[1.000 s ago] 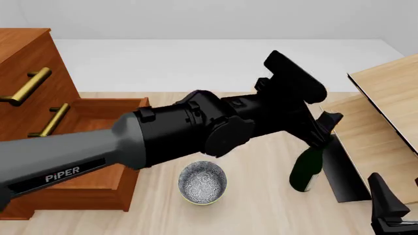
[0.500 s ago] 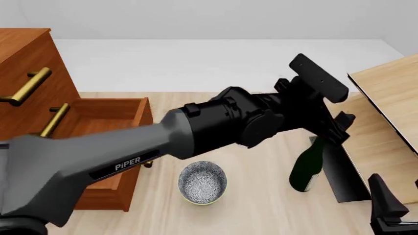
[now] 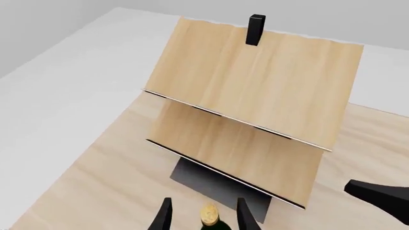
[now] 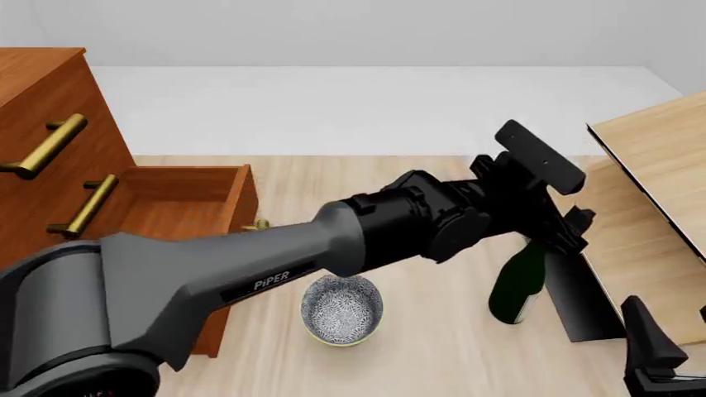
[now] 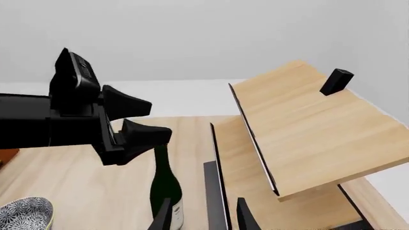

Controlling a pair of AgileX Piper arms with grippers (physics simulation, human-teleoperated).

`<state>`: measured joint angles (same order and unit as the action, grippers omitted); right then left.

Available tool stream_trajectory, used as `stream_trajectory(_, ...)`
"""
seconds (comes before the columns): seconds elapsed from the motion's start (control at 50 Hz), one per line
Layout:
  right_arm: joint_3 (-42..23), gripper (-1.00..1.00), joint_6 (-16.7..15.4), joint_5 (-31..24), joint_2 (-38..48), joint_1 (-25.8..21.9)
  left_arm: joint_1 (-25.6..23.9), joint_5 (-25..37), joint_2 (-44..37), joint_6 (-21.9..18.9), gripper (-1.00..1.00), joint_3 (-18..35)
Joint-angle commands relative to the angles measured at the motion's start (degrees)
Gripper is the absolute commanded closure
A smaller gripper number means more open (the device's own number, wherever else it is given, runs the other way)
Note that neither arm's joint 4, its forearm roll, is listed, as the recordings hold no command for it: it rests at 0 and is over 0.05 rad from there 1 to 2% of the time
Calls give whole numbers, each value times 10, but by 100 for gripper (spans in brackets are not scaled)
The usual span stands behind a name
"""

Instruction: Put the wine bottle in the bottom drawer of the cabinet.

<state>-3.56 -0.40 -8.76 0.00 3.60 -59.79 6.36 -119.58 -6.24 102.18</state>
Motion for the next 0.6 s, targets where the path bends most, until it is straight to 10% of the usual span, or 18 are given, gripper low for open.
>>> stream_trajectory(0.02, 1, -100, -1, 0, 0, 0, -4, -8, 3, 6, -100, -6)
stream_trajectory(0.6, 1, -100, -6, -4, 0, -2, -3, -49, -29, 22, -100, -35)
